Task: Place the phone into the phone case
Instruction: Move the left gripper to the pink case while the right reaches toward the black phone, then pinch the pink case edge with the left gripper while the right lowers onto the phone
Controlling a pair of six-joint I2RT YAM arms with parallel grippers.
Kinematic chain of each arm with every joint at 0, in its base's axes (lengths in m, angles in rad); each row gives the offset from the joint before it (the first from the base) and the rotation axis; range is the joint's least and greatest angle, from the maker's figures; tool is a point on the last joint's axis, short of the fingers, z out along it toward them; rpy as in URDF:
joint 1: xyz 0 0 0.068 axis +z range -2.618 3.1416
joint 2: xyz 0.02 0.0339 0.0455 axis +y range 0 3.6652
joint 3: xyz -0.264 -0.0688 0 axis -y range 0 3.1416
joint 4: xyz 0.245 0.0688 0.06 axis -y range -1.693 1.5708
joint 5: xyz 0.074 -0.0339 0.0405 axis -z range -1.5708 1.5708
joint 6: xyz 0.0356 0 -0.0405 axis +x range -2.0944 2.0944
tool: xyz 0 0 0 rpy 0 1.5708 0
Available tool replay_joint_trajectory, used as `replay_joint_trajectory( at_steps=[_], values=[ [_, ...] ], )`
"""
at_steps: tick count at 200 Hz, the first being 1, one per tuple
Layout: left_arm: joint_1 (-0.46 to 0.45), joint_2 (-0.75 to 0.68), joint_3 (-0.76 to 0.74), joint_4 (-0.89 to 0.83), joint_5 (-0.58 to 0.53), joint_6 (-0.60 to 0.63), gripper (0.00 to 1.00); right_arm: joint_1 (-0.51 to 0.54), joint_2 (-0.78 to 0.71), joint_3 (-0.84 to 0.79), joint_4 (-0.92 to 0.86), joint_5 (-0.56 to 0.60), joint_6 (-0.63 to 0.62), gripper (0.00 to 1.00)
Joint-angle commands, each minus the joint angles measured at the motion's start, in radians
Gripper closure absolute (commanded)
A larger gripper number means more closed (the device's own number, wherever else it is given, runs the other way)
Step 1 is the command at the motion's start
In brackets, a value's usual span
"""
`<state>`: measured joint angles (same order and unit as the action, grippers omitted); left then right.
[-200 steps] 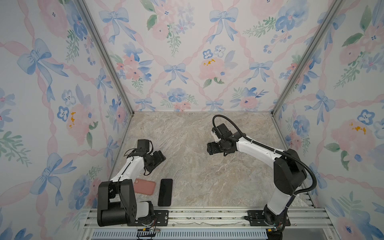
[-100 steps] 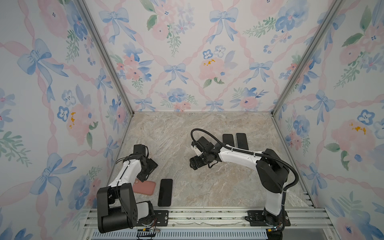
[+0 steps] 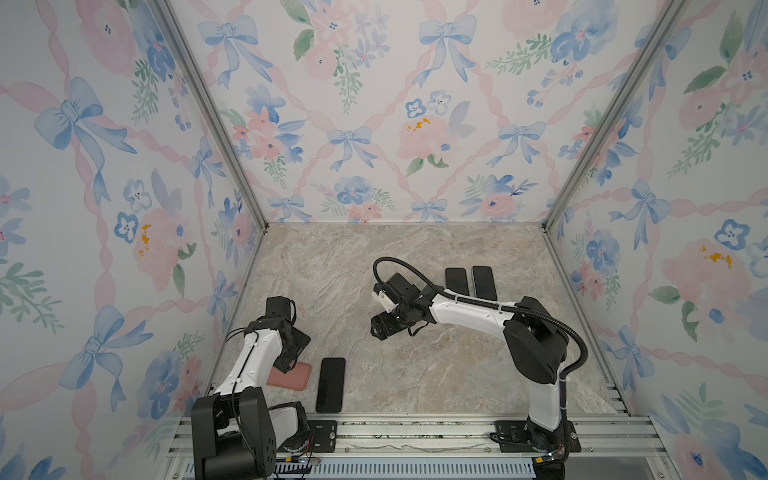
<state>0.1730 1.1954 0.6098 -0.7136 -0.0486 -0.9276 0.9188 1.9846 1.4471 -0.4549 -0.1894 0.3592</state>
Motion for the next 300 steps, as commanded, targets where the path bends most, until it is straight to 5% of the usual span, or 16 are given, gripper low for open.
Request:
replay_joint_trajectory(
  at_steps=[1,88,160,200,245,300],
  values=[
    [0.005,0.053,-0.013,-0.029,-0.019,-0.028,0.39,0.032,0.01,0.037,-0.004,-0.017,0.006,0.18],
    [-0.006,0.128,-0.01,0.003,-0.008,-0.005,0.78,0.115,0.042,0.092,-0.076,0.065,-0.019,0.19],
    [-0.005,0.181,0.055,0.026,-0.026,0.046,0.89,0.213,0.044,0.122,-0.08,0.154,-0.077,0.12],
    [-0.003,0.23,0.098,0.049,-0.021,0.078,0.94,0.29,-0.016,-0.045,0.217,0.249,-0.244,0.11],
    [0.005,0.275,0.153,0.066,-0.009,0.107,0.95,0.352,-0.088,-0.298,0.72,0.133,-0.425,0.15],
    [0.009,0.299,0.166,0.09,0.021,0.133,0.95,0.449,-0.001,-0.273,0.863,0.0,-0.659,0.21]
  ],
)
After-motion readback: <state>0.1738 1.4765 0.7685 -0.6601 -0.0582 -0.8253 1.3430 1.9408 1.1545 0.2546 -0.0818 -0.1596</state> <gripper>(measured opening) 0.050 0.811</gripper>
